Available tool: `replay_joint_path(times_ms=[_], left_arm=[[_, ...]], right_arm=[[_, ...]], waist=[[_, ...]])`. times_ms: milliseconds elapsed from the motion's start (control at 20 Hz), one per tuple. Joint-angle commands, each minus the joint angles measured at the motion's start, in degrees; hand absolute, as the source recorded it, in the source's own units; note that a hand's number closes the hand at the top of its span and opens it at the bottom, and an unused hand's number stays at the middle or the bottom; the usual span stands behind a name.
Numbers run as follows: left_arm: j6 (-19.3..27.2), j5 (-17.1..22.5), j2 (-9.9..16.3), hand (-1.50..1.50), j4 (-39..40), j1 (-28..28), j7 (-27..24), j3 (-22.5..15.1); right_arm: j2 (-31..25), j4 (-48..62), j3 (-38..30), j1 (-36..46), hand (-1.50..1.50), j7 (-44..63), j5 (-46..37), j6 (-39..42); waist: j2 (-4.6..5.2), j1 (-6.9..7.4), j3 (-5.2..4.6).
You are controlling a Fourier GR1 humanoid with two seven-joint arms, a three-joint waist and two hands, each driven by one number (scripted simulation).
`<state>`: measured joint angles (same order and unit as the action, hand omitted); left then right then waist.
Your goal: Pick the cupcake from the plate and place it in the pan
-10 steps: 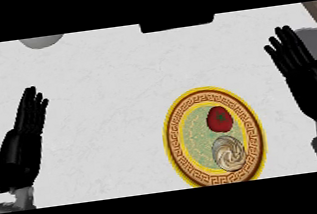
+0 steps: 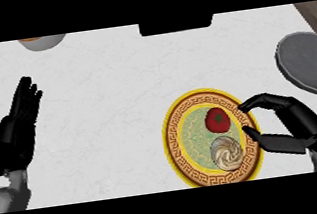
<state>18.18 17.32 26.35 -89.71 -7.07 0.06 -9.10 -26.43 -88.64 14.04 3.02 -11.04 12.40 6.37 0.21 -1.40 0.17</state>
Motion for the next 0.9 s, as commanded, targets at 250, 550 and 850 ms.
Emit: replay_joint_path(times_ms=[250,550,850], left_arm=[[-0.18,-0.77,-0.80,0.00,2.47,-1.98,1.35,0.59],[-1.34,-1.07,-0.97,0.00,4.06,-2.42,0.63,1.20],[-2.62,-1.79,-1.35,0.00,4.95,-4.58,1.33,1.63]], right_arm=[[-11.67,-11.61,-9.19,-17.48,-1.50,-16.46,-12.87,-8.56],[-26.61,-23.05,-13.97,-18.79,-1.50,-2.70,-14.01,0.88],[-32.68,-36.14,-19.48,-13.30,-1.50,20.15,-5.50,7.11]], waist=[[-0.61,-1.05,-0.22],[-0.47,-0.29,-0.39],[-0.29,0.97,-0.32]])
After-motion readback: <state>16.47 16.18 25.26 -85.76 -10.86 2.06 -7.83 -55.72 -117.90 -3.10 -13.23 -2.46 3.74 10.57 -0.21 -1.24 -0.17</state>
